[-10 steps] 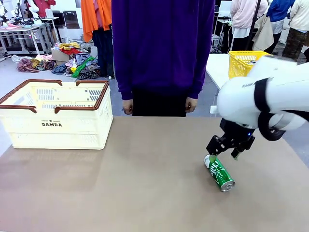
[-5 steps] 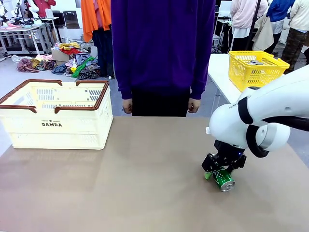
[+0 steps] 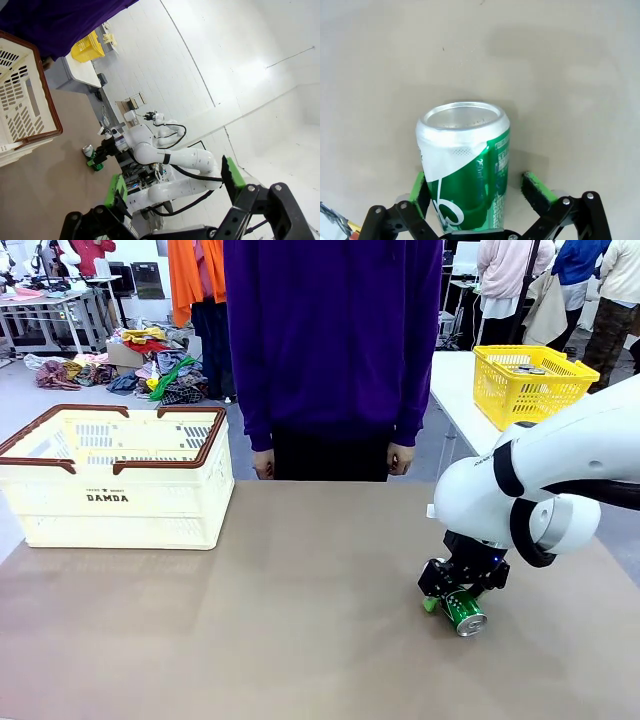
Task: Place the drinks into the Shopping basket.
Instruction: Pick up one drink and place it into the Shopping basket.
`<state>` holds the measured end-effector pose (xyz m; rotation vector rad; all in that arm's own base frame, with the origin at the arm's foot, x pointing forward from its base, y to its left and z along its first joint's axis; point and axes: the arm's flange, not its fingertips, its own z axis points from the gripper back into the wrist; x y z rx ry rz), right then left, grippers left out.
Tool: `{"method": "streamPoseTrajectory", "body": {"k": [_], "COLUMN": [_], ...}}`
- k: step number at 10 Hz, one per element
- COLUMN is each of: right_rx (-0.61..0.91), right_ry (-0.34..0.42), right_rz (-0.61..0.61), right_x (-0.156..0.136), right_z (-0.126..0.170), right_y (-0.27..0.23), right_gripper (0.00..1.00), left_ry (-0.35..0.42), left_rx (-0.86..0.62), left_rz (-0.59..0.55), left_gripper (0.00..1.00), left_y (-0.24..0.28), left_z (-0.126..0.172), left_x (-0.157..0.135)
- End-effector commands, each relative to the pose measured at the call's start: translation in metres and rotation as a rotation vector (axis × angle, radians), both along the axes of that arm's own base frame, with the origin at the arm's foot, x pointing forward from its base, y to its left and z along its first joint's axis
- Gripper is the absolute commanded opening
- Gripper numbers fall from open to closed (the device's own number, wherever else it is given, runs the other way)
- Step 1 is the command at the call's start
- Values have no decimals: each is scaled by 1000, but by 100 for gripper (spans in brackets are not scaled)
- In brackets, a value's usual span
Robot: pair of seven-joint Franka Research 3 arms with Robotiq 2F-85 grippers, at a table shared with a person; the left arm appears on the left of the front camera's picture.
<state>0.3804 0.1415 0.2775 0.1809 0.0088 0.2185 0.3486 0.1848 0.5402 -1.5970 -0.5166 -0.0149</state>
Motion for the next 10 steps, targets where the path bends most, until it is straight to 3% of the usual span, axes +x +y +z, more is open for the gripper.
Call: {"method": "streamPoseTrajectory", "body": {"k": [1,10], "right_rx": [-4,14], "right_ry": [11,29], "right_rz": [13,24], "right_x": [1,-1], "right_z": [-3,1], "right_y": [3,-2], "right_gripper": [0,0], "left_ry": [-17,-17], "left_rx": [-2,-2], "left_rz": [-13,-13], "left_gripper": [100,100], "left_y": [1,1], "left_z": [1,1], "left_x": [-2,-2]}}
